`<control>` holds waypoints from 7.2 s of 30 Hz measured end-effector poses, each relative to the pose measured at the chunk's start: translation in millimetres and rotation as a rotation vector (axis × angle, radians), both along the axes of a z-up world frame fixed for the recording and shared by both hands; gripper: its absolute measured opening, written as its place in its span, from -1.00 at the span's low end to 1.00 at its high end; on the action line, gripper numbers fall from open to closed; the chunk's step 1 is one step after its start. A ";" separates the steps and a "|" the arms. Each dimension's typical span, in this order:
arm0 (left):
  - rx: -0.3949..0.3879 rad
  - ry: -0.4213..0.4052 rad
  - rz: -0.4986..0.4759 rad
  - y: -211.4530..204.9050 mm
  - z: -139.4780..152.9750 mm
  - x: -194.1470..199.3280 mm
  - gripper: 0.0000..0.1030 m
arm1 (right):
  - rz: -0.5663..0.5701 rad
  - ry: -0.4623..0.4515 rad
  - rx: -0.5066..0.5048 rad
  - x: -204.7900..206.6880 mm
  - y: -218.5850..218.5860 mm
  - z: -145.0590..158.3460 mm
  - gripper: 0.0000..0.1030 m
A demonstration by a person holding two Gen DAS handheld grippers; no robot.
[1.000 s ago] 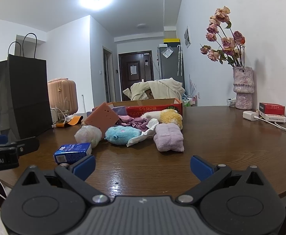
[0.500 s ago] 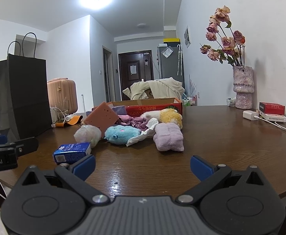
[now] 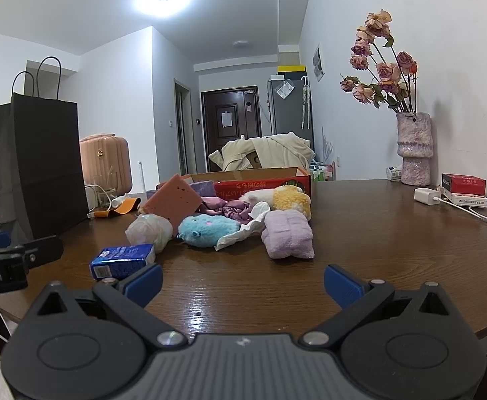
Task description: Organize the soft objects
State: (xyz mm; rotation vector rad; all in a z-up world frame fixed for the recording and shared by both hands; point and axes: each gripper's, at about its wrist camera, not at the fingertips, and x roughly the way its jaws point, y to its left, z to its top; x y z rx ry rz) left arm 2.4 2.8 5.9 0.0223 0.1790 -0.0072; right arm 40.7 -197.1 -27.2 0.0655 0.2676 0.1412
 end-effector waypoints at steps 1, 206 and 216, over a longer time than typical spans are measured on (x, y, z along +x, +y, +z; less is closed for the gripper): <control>0.001 0.002 0.000 0.0 -0.2 0.2 1.00 | 0.001 0.001 0.001 0.2 0.4 -0.1 1.00; -0.527 0.485 -0.086 114.0 -7.8 296.8 -0.32 | 0.494 0.346 0.156 330.0 72.9 46.3 -0.19; -0.484 0.336 -0.178 99.7 26.5 273.3 -0.50 | 0.501 0.293 0.228 309.3 60.8 57.4 -0.26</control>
